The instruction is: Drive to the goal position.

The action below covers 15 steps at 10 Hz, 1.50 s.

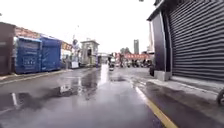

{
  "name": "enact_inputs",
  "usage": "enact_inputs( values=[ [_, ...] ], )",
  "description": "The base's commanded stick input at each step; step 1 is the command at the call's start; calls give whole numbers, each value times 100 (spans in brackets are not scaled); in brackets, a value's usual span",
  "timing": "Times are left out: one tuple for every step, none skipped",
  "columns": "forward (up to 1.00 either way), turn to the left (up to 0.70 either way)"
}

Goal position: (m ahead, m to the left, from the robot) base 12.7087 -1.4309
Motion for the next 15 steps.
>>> enact_inputs(
  values=[
    [69, 1],
    [69, 1],
    [69, 1],
    [69, 1],
    [69, 1],
    [69, 1],
    [69, 1],
    [69, 1],
    [69, 1],
    [69, 1],
    [69, 1],
    [69, 1],
    [69, 1],
    [69, 1],
    [69, 1]
  ],
)
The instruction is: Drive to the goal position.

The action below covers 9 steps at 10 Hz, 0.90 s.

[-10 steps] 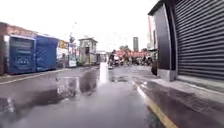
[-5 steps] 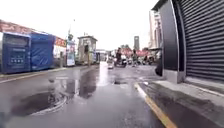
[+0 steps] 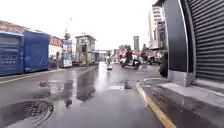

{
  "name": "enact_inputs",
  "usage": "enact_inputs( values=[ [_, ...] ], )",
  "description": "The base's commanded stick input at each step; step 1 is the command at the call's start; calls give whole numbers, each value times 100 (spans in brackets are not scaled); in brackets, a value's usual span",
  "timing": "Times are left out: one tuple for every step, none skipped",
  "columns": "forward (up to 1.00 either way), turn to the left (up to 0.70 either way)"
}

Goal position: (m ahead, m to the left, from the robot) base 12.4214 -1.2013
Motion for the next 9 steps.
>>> enact_inputs(
  values=[
    [69, 1],
    [69, 13],
    [69, 12],
    [69, 5],
    [69, 1],
    [69, 1],
    [69, 1],
    [69, 1],
    [69, 1]
  ],
)
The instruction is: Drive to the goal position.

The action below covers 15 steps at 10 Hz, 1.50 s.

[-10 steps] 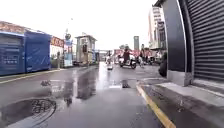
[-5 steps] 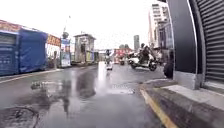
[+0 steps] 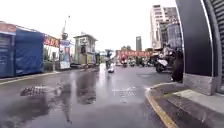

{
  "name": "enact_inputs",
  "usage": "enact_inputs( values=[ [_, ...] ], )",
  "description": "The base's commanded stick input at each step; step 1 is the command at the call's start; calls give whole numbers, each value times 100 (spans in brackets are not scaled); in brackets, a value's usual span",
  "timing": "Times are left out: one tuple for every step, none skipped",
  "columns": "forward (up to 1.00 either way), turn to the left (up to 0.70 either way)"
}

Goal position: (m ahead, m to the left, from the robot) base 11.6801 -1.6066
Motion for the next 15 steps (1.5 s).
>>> enact_inputs(
  values=[
    [69, 1],
    [69, 1],
    [69, 1],
    [69, 1],
    [69, 1],
    [69, 1],
    [69, 1],
    [69, 1],
    [69, 1],
    [69, 1],
    [69, 1],
    [69, 1],
    [69, 1],
    [69, 1],
    [69, 1]
  ],
)
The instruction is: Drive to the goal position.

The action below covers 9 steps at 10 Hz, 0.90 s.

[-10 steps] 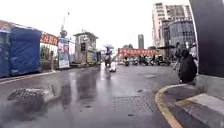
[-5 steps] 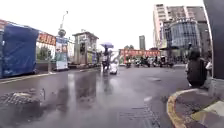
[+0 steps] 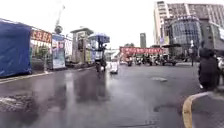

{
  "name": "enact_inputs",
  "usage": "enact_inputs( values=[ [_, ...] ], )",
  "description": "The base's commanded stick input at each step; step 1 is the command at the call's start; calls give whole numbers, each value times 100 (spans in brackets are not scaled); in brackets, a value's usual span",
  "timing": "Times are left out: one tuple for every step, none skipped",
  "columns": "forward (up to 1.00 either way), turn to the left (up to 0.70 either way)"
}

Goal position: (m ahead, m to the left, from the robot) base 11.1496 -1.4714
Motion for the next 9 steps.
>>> enact_inputs(
  values=[
    [69, 1],
    [69, 1],
    [69, 1],
    [69, 1],
    [69, 1],
    [69, 1],
    [69, 1],
    [69, 1],
    [69, 1]
  ],
)
